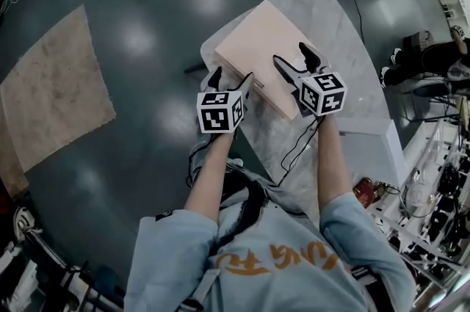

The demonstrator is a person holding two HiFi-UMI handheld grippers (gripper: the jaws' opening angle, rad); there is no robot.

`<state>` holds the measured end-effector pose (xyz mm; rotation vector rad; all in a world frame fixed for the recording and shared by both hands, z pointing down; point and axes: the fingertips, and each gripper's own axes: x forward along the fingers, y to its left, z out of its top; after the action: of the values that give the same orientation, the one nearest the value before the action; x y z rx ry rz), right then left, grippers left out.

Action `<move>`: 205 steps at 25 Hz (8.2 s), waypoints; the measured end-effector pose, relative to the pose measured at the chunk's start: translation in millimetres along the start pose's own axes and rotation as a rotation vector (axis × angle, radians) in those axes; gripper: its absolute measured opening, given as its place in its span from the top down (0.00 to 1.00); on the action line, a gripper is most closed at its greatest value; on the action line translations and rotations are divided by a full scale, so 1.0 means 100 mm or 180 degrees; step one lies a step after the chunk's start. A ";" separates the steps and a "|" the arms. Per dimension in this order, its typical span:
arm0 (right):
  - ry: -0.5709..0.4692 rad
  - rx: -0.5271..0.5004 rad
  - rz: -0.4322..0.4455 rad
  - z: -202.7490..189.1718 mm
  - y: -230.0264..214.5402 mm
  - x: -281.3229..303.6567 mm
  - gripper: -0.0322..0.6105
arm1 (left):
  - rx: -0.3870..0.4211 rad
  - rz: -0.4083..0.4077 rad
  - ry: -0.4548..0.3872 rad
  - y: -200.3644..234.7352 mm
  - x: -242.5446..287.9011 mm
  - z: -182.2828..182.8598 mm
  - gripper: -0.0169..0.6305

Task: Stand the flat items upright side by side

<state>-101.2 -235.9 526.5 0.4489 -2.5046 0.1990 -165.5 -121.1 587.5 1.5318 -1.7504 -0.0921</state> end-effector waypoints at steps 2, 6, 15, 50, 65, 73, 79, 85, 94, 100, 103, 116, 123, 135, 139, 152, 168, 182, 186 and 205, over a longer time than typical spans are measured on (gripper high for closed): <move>0.0062 0.0006 0.0003 -0.04 -0.09 0.12 0.37 | -0.0011 -0.0041 0.0056 0.03 0.08 0.00 0.38; 0.0183 0.0012 -0.0007 -0.10 -0.23 0.34 0.37 | -0.0028 -0.0120 0.0149 0.12 0.19 -0.01 0.38; 0.0363 -0.0151 -0.0070 -0.13 -0.49 0.70 0.36 | -0.0208 -0.0119 0.0415 0.18 0.38 -0.07 0.38; 0.1405 0.0765 0.0288 -0.56 -0.95 0.81 0.36 | 0.0062 -0.0320 0.0927 0.36 0.81 0.14 0.38; 0.1311 0.0889 0.0155 -0.69 -0.76 0.60 0.38 | 0.0315 -0.0385 0.1049 0.38 0.78 0.16 0.37; 0.1011 0.1025 -0.0168 -0.73 -0.75 0.38 0.38 | 0.0537 -0.0378 0.0927 0.23 0.81 0.27 0.37; 0.0591 0.1038 -0.0422 -0.51 -0.68 0.13 0.38 | 0.0813 -0.0440 0.0735 0.09 0.72 0.54 0.37; 0.0170 0.1016 -0.0681 -0.34 -0.60 -0.16 0.39 | 0.1004 -0.0474 0.0438 -0.13 0.59 0.80 0.37; -0.0410 0.1075 -0.1008 -0.16 -0.44 -0.54 0.39 | 0.1305 -0.0558 0.0001 -0.47 0.36 1.18 0.38; -0.0682 0.0959 -0.1187 -0.04 -0.35 -0.78 0.39 | 0.1487 -0.0631 -0.0257 -0.68 0.16 1.33 0.39; -0.0810 0.0889 -0.1248 0.03 -0.34 -0.90 0.39 | 0.1545 -0.0676 -0.0382 -0.80 0.06 1.39 0.39; -0.1207 0.0612 -0.1490 0.21 -0.32 -1.27 0.42 | 0.1784 -0.0889 -0.0799 -1.18 -0.26 1.57 0.39; -0.1356 0.0683 -0.1554 0.11 -0.27 -1.40 0.45 | 0.1909 -0.0949 -0.0862 -1.30 -0.39 1.50 0.40; -0.1286 0.0693 -0.1608 -0.11 -0.07 -1.57 0.45 | 0.1995 -0.0987 -0.0977 -1.33 -0.70 1.25 0.42; -0.1239 0.0697 -0.1596 -0.18 -0.01 -1.62 0.45 | 0.2113 -0.0975 -0.0997 -1.33 -0.77 1.16 0.42; -0.1200 0.0756 -0.1539 -0.26 0.01 -1.65 0.45 | 0.2448 -0.1026 -0.0680 -1.31 -0.73 0.95 0.37; -0.1302 0.0857 -0.1500 -0.38 -0.02 -1.67 0.45 | 0.2370 -0.1184 -0.0101 -0.99 -0.44 0.68 0.27; -0.1110 0.0987 -0.1479 -0.76 0.16 -1.82 0.49 | 0.2417 -0.1337 0.0115 -0.88 -0.26 0.60 0.33; -0.1067 0.1022 -0.1550 -0.87 0.20 -1.93 0.51 | 0.2380 -0.1246 0.0021 -0.88 -0.28 0.58 0.34; -0.0991 0.1313 -0.2344 -1.12 0.19 -2.41 0.54 | 0.2331 -0.1134 -0.0094 -1.07 -0.06 0.64 0.37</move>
<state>137.0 -125.8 479.9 1.6277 -2.3893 0.3685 -117.3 -171.9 483.8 2.3652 -1.5903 0.3928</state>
